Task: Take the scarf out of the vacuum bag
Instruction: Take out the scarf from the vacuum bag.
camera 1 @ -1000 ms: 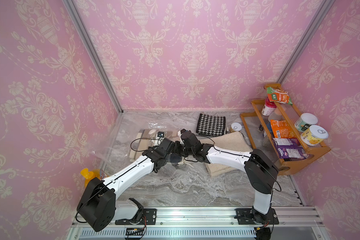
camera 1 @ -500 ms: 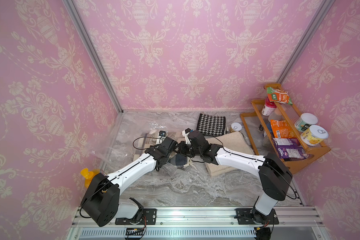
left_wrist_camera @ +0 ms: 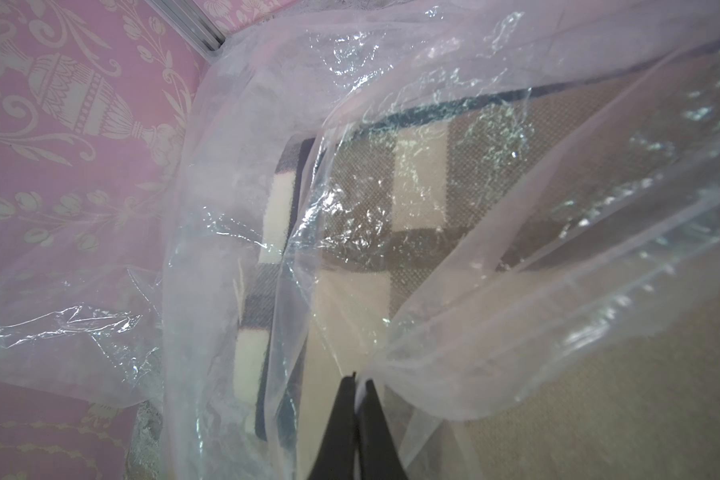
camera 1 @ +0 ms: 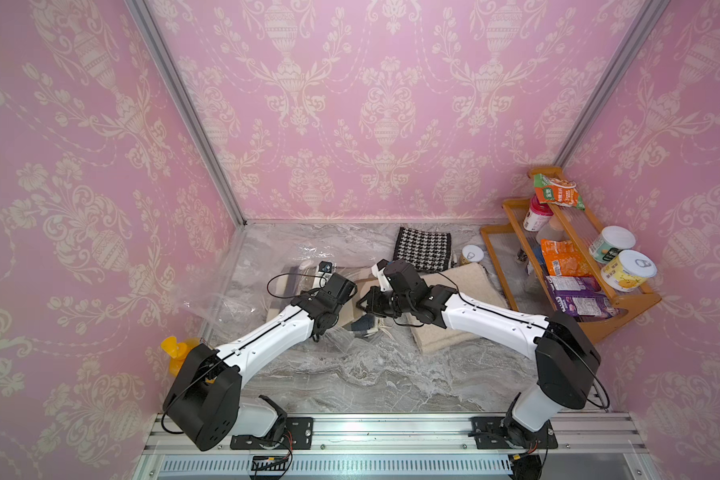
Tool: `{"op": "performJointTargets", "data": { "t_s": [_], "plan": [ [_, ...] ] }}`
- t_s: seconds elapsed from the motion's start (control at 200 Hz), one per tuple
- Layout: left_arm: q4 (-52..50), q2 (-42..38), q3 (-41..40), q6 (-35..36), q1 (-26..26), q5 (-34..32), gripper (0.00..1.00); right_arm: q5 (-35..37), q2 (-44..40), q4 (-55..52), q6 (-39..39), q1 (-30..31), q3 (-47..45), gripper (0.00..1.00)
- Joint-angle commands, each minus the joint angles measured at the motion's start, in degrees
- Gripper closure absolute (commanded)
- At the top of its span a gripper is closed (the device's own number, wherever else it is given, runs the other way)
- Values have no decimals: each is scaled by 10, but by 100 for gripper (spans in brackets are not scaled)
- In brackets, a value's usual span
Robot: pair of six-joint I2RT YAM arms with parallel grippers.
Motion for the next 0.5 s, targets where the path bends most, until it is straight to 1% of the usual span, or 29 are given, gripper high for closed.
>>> {"op": "performJointTargets", "data": {
  "t_s": [0.0,0.27,0.335,0.44,0.455,0.495],
  "plan": [
    [0,3,12,12,1,-2,100,11,-32,-65,-52,-6,15,88],
    [3,5,14,15,1,-1,100,36,-56,-167,-127,-26,40,88],
    [3,6,13,16,2,-1,100,39,-62,-179,-147,-31,41,88],
    [5,8,11,15,2,2,100,35,-75,-170,-178,-37,31,89],
    [5,8,12,16,2,2,100,37,-76,-172,-195,-39,31,89],
    [6,9,11,15,2,2,100,42,-79,-180,-208,-41,33,89]
  ]
}}
